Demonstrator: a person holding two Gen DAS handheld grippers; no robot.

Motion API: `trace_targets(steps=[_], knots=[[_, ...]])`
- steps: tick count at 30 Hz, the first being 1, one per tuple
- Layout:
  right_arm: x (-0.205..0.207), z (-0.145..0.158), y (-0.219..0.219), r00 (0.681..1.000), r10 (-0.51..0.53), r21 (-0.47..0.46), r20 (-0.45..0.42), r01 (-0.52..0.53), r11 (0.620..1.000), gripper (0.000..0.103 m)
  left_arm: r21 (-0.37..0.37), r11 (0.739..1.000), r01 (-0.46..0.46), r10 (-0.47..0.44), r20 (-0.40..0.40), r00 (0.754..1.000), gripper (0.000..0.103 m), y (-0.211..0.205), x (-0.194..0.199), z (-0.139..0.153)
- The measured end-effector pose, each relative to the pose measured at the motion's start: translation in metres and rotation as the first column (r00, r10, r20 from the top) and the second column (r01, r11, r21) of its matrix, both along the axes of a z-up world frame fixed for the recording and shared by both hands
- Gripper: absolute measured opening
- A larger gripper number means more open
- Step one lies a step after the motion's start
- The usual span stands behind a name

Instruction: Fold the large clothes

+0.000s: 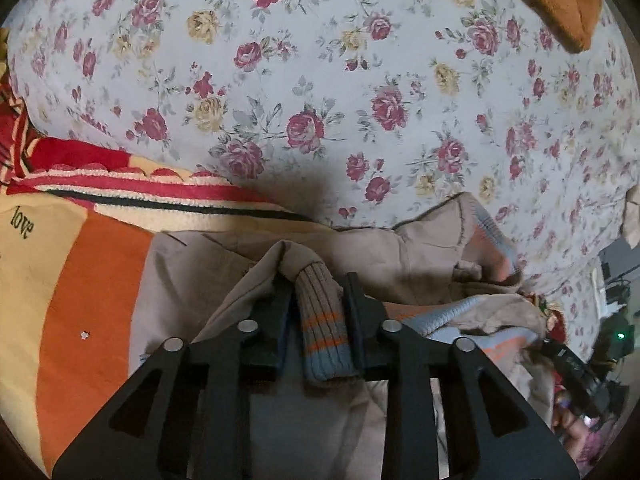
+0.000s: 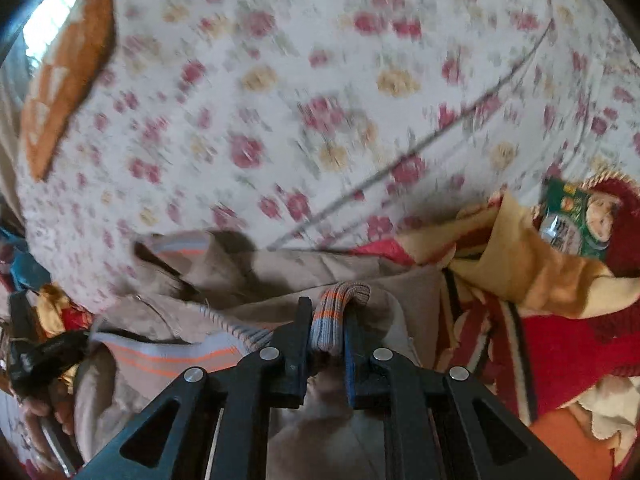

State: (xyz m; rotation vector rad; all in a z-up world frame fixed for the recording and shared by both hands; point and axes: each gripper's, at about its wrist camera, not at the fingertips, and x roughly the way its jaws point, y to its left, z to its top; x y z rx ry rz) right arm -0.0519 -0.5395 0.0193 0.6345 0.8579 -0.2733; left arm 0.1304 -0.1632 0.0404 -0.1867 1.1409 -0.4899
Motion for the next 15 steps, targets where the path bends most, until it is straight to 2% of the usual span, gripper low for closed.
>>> trace_targets(steps=[2,3,4,5,7,10,15], knots=[[-0.003,0.000,-0.001,1.000,-0.007,0.027,0.008,0.007,1.000,0.021,-0.001,1.000,0.019,-0.019,0.022,1.000,0.044,0.006,-0.004,0.011],[-0.008,0.005,-0.001,0.999,-0.013,0.029,0.029,0.012,1.000,0.034,-0.004,1.000,0.026,-0.026,0.043,0.999,0.050,0.011,-0.007,0.019],[-0.016,0.013,0.000,0.999,-0.019,0.014,0.048,0.018,1.000,0.047,-0.010,1.000,0.025,-0.024,0.065,0.998,0.062,0.015,-0.010,0.026],[-0.023,0.019,0.002,0.998,-0.022,-0.002,0.063,0.022,1.000,0.048,-0.018,1.000,0.012,-0.010,0.100,0.995,0.071,0.023,-0.015,0.036],[-0.036,0.032,0.010,0.997,0.012,-0.024,0.077,-0.010,1.000,0.048,-0.028,1.000,0.003,0.001,0.147,0.989,0.074,0.037,-0.028,0.052],[-0.053,0.046,0.032,0.992,0.111,-0.049,0.060,-0.108,0.993,0.048,-0.031,0.999,0.034,-0.029,0.156,0.987,0.074,0.050,-0.049,0.062],[-0.075,0.055,0.076,0.966,0.254,-0.116,0.044,-0.248,0.962,0.048,0.059,0.996,0.071,-0.080,0.181,0.980,0.074,0.057,-0.103,0.055]])
